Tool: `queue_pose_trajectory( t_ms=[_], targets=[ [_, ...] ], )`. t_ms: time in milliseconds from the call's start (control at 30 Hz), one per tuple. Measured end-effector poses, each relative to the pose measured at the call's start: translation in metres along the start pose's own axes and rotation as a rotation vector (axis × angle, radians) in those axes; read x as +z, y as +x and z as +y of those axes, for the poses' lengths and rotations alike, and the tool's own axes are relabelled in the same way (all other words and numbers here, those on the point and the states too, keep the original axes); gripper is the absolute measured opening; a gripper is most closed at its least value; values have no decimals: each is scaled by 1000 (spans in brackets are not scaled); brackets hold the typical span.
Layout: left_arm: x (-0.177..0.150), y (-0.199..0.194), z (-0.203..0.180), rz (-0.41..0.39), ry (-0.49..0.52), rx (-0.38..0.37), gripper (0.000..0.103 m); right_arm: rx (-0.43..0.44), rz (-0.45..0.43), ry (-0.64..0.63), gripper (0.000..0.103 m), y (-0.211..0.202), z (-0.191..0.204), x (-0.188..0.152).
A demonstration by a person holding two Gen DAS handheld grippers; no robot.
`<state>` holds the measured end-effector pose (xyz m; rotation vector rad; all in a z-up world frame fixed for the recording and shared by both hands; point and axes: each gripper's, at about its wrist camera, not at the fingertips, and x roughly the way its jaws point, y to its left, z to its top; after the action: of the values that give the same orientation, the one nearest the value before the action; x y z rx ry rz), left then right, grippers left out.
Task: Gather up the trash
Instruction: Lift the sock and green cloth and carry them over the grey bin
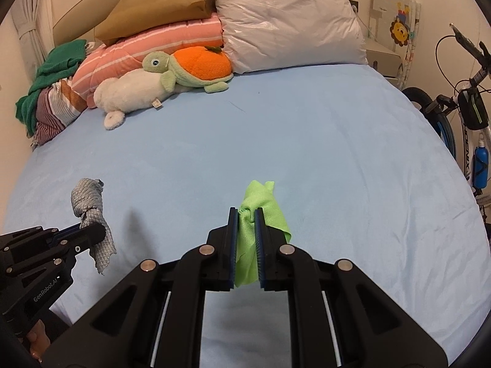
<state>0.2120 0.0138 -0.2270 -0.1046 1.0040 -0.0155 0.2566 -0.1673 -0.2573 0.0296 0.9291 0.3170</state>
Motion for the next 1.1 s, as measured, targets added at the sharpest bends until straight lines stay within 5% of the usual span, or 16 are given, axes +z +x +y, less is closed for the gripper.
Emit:
queue_pose_trajectory(
  t_ms=[800,1100],
  targets=[
    [-85,-165,61,-172,-140,114,7,162,-120,-182,10,-130,114,-30],
    [-113,-237,106,-239,-258,219,7,344,-116,-314,10,-168,191,-35]
  ],
)
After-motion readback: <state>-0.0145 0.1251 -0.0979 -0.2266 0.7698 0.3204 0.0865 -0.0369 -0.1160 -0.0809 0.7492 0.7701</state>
